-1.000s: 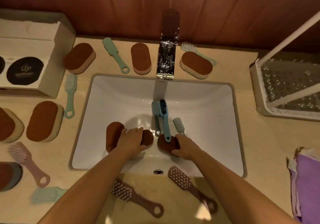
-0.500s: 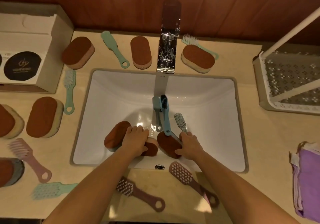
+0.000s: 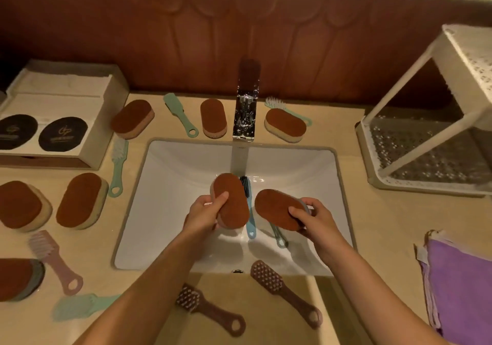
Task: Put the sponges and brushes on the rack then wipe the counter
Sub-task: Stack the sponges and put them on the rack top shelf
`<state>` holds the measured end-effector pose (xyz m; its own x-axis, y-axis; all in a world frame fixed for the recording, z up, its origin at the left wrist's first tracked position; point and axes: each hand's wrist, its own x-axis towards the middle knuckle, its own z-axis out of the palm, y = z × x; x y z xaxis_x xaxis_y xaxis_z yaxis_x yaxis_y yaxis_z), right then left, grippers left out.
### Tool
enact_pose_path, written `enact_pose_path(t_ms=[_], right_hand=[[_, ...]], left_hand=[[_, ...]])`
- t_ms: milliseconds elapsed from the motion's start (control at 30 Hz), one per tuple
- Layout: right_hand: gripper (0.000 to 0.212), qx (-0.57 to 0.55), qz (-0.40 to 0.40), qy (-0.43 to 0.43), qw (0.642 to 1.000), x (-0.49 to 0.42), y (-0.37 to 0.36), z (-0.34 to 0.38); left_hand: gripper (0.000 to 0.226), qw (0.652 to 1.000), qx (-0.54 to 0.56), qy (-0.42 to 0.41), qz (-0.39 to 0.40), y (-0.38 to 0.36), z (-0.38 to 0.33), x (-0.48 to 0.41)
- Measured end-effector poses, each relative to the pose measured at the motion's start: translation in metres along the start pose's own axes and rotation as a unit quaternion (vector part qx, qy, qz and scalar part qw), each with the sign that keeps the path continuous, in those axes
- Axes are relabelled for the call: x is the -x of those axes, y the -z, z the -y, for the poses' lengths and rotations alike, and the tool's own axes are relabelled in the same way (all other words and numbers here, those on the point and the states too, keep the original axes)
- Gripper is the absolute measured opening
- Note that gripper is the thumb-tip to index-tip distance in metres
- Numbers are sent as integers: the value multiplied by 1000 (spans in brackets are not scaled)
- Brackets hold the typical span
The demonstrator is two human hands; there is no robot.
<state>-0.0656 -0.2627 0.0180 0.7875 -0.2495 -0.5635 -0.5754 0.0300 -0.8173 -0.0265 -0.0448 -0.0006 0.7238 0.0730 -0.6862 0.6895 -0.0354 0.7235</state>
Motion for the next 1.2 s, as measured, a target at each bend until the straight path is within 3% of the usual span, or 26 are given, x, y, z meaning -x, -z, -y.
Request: enact_pose_path(t_ms=[133,233,400,533,633,767,933,1033,1200], right_hand=[[28,-153,-13,32,988,28,5,40],[30,-201,-21,68,977,46,7,66],[34,-187,32,147,971,71,16,100],[30,-112,77,229,964,87,18,121],[37,-65,110,233,964,92,16,134],[24,36,129,258,957,96,10,143],[12,-4,87,318,944,96,4,143],[15,-45,16,384,922,102,0,144],[18,-59,-36,453,889,112,-10,145]], left_hand=[[26,979,191,43,58,-3,-31,29],[23,961,258,70,77,-9,-53,49],[37,964,236,75,98,-10,-78,72],[32,977,160,60,126,-10,-98,89],[30,987,88,30,132,-12,-108,102],[18,988,68,-25,140,-17,-125,122],[33,955,164,-62,239,-12,-128,131],[39,936,149,-88,307,-10,-125,139],[41,923,165,-89,336,-25,-121,151]])
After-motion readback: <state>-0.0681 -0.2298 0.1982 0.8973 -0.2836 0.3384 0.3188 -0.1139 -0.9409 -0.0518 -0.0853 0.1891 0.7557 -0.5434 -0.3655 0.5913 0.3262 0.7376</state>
